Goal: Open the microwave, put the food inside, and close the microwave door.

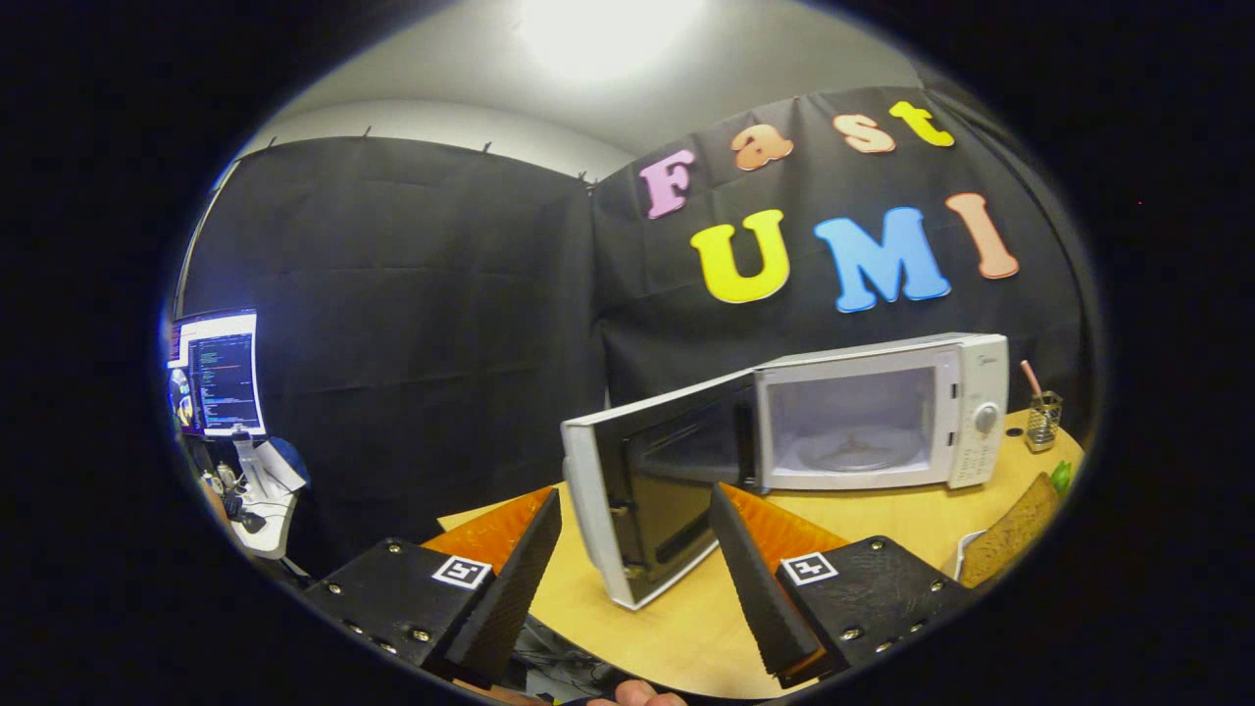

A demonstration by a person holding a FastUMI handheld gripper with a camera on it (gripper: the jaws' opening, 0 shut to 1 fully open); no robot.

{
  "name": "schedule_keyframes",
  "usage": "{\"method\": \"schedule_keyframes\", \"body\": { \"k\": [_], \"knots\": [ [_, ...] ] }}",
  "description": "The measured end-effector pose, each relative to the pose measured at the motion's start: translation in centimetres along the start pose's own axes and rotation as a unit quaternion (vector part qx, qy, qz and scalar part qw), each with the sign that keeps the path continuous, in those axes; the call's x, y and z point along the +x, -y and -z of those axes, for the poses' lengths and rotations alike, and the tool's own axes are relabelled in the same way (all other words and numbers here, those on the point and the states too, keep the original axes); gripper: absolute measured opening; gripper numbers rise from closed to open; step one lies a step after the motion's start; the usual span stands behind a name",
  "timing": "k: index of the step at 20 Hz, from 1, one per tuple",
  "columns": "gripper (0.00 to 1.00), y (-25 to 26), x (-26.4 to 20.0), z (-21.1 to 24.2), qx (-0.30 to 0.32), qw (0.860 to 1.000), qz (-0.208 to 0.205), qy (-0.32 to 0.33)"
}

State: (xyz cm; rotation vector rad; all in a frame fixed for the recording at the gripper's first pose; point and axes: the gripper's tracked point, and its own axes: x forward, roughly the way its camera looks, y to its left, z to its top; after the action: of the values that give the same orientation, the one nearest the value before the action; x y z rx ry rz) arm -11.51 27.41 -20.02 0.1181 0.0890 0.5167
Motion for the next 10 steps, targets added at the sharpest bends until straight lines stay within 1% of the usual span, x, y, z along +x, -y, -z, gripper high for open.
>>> {"method": "schedule_keyframes", "body": {
  "k": [2,4,7,10],
  "knots": [
    [0.92,4.8,-1.8,-0.8,-0.012,0.998,0.063,0.018],
    [0.92,9.4,-3.9,-1.7,-0.026,0.99,0.129,0.042],
    [0.92,16.0,-7.5,-1.8,-0.036,0.974,0.221,0.045],
    [0.92,22.3,-11.0,-1.5,-0.015,0.953,0.3,0.048]
  ]
}}
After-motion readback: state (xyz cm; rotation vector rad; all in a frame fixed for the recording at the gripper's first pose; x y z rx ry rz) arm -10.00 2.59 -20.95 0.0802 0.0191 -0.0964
